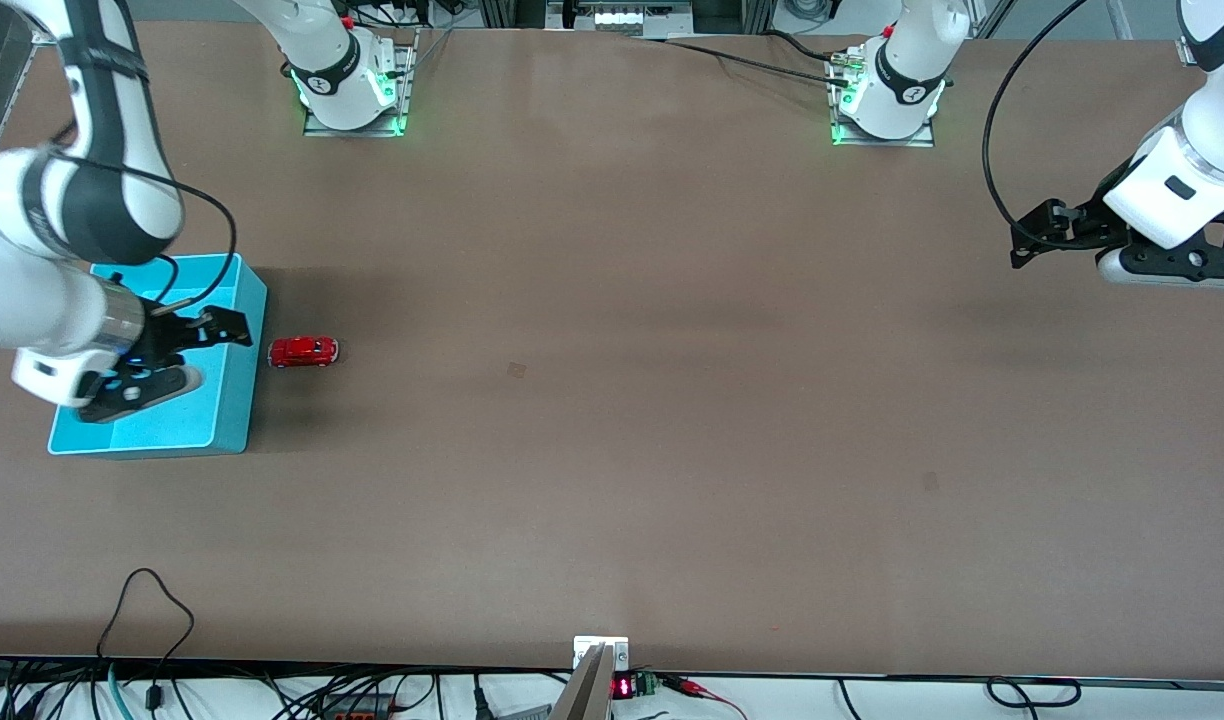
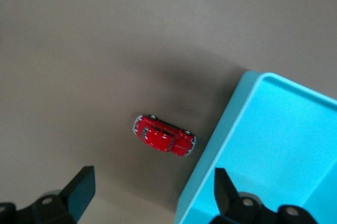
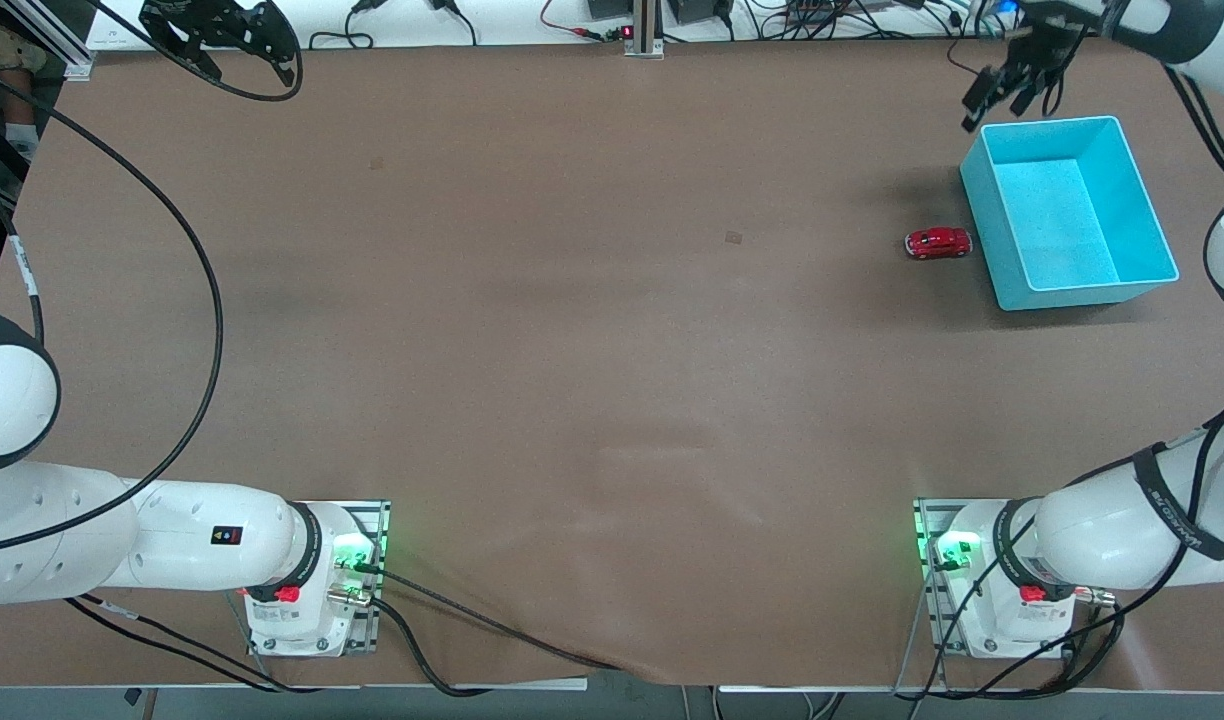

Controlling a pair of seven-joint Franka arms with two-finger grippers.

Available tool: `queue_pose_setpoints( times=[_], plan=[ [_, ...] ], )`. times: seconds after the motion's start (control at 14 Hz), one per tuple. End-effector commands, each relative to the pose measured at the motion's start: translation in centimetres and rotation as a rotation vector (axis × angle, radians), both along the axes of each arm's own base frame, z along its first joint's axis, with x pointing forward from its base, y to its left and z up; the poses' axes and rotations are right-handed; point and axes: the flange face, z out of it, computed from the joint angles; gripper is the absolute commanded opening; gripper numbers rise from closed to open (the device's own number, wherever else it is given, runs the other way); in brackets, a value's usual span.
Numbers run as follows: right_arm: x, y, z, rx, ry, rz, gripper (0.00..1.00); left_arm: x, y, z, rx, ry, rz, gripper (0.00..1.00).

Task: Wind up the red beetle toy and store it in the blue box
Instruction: 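Lower the right gripper and grasp the red car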

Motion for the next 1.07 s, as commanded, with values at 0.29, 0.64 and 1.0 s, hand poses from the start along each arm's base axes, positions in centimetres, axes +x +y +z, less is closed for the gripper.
queue_pose_setpoints(
  times=[0.29,0.64,1.0],
  plan=[
    [-5.0,1.1,-9.1,0.077,-0.026,0.527,1.00,0.3,-0.7,0.4,0.000,0.004,0.000,1.00],
    [-6.5,1.1,-12.7,0.068,-0.099,0.708,1.00,0.0,-0.8,0.7,-0.001,0.007,-0.004,1.00],
    [-6.7,1.3,-15.1,0.069,-0.139,0.936,1.00,-0.6,-0.8,0.6,0.000,0.047,-0.004,1.00]
  ],
)
